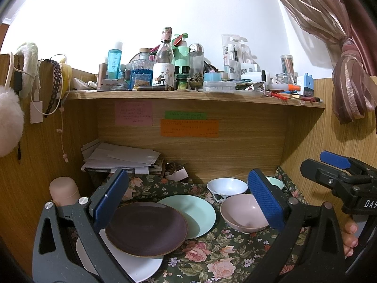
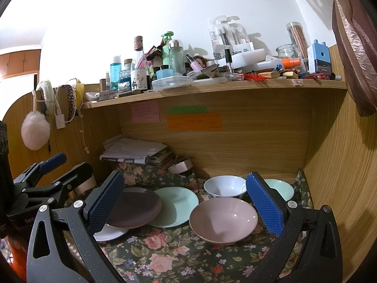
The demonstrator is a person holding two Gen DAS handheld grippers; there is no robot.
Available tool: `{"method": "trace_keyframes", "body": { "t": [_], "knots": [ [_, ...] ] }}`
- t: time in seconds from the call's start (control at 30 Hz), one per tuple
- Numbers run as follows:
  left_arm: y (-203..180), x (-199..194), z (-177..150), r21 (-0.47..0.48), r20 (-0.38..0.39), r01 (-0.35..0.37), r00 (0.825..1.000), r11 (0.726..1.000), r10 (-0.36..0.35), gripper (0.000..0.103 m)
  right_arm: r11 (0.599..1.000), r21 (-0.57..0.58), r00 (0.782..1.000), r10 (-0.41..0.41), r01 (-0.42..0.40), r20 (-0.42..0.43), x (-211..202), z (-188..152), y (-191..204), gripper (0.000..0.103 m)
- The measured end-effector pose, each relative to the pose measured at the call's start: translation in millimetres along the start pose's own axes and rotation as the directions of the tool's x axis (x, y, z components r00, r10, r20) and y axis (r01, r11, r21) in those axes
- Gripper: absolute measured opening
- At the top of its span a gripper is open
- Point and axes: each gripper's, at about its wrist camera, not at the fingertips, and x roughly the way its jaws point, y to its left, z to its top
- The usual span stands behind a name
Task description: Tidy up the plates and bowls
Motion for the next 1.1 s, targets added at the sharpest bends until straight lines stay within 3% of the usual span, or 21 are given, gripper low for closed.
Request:
{"method": "trace_keyframes", "body": {
  "t": [0.37,0.63,0.83,1.1],
  "knots": [
    [9,13,-5,-0.008,-0.029,-0.008,1.0,1.0,0.008,0.103,1.0,0.004,0.998,0.016,-0.015,-0.061,23,-5,5,0.103],
    [34,37,-26,-0.042,-0.126,-0.029,0.992,0.999,0.023,0.103,0.998,-0.009,0.987,0.056,-0.058,-0.15,58,-20,17,0.103],
    [68,57,-49,-0.06,-0.212,-0.11,0.973,0.992,0.095,0.103,0.994,-0.013,0.968,0.105,-0.11,-0.227,92,-35,28,0.103],
    [116,81,-83,-0.07,-0.33,-0.211,0.927,0.975,0.177,0.103,0.982,-0.052,0.929,0.151,-0.179,-0.339,140,-55,49,0.103]
  ]
}}
